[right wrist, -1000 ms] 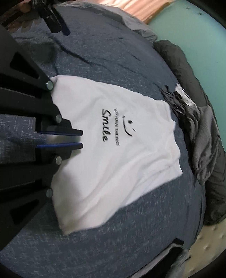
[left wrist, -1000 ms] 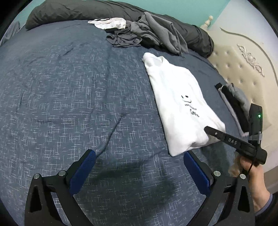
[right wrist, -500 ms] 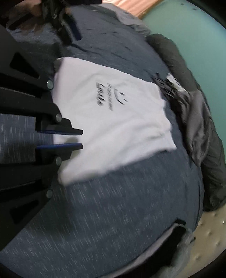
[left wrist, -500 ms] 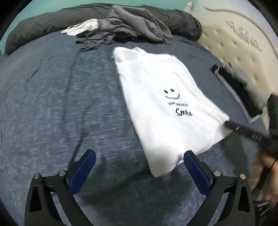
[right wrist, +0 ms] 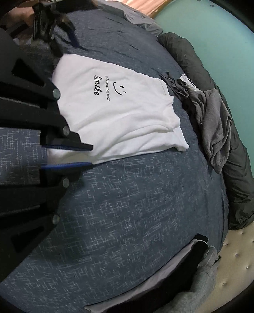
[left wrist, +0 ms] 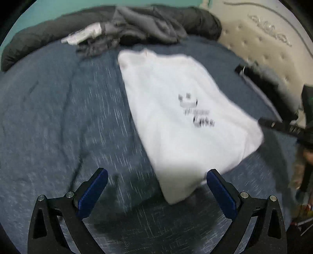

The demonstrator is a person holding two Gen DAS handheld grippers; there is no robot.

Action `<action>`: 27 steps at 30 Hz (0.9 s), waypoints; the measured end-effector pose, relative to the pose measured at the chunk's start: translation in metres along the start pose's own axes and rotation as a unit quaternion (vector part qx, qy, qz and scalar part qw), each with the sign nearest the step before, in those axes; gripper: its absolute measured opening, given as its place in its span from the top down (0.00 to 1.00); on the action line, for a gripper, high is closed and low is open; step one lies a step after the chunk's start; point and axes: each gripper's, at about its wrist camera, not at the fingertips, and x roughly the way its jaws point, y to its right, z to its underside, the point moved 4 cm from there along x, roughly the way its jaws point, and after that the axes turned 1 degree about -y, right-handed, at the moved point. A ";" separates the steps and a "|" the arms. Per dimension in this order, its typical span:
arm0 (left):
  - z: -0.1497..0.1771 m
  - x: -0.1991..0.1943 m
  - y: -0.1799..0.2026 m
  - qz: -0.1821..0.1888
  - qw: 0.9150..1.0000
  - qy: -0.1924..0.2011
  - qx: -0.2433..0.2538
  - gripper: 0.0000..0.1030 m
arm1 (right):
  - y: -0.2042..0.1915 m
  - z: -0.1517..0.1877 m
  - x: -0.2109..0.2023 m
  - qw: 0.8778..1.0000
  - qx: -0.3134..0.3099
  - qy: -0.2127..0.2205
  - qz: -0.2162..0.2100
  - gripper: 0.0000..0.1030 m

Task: Fold clothes

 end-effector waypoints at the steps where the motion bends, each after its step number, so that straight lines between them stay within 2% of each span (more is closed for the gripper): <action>1: -0.002 0.001 -0.002 -0.008 1.000 0.001 0.003 0.00 | 0.001 -0.001 0.002 1.000 0.002 -0.001 0.000 0.86; 3: -0.003 0.009 -0.007 -0.034 0.999 -0.007 0.014 0.00 | 0.002 -0.001 0.005 1.000 0.004 -0.003 -0.002 0.86; 9: 0.014 0.028 -0.001 -0.056 0.997 -0.034 0.043 0.00 | 0.001 0.002 0.009 1.000 0.004 -0.009 -0.002 0.86; 17: 0.023 0.037 -0.006 -0.040 0.998 -0.043 0.023 0.00 | 0.002 -0.003 0.010 1.000 0.003 -0.009 0.001 0.86; 20: 0.023 0.037 -0.008 -0.036 0.998 -0.043 0.017 0.00 | 0.000 -0.010 0.009 1.000 0.006 -0.003 -0.011 0.85; 22: 0.023 0.039 -0.009 -0.032 0.998 -0.044 0.012 0.00 | -0.006 -0.021 0.013 1.000 0.000 0.000 -0.027 0.76; 27: 0.024 0.039 -0.007 -0.036 0.998 -0.041 0.013 0.00 | -0.027 -0.059 0.034 0.997 -0.003 -0.007 -0.079 0.72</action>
